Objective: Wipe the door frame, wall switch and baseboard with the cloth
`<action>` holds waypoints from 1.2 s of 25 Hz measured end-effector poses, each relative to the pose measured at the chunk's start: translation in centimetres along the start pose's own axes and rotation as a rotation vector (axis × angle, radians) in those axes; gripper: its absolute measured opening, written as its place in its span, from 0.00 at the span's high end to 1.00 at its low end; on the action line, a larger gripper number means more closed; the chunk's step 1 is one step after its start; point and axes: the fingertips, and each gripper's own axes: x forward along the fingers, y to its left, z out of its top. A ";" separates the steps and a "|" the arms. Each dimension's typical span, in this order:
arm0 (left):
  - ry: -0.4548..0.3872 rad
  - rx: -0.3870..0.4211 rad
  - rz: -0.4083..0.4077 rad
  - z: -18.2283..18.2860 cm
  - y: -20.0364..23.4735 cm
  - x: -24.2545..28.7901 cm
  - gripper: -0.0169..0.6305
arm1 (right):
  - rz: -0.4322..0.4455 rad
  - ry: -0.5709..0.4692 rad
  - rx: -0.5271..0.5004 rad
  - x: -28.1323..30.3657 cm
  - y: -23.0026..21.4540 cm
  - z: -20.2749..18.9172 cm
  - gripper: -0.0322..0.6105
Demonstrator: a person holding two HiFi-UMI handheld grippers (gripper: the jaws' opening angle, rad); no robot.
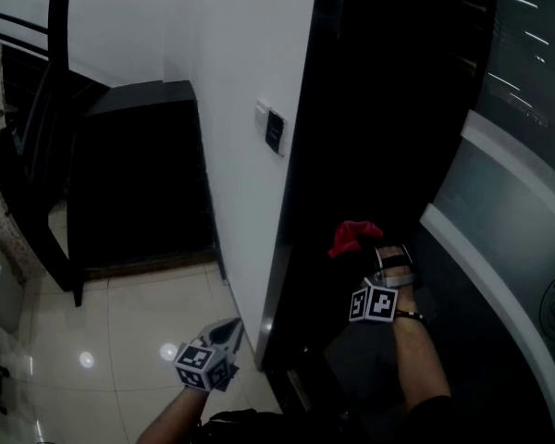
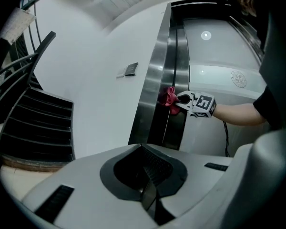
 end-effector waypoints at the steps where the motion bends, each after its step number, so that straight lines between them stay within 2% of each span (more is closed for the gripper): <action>1: 0.000 -0.002 -0.002 0.0 0.0 0.1 0.97 | 0.004 0.001 0.001 0.0 0.3 0.0 0.85; 7: 0.005 -0.001 -0.009 -0.2 -0.2 0.4 0.97 | 0.032 0.009 0.003 0.0 2.3 0.0 0.85; 12: 0.018 -0.003 -0.022 -0.7 -0.5 0.6 0.97 | 0.063 0.019 -0.049 -0.2 5.0 0.2 0.85; 25: 0.035 0.009 -0.033 -1.0 -0.8 1.6 0.97 | 0.204 0.028 0.014 0.1 13.2 0.4 0.85; 30: 0.042 0.011 -0.027 -1.1 -0.5 1.7 0.97 | 0.212 0.026 0.043 0.5 14.7 0.5 0.85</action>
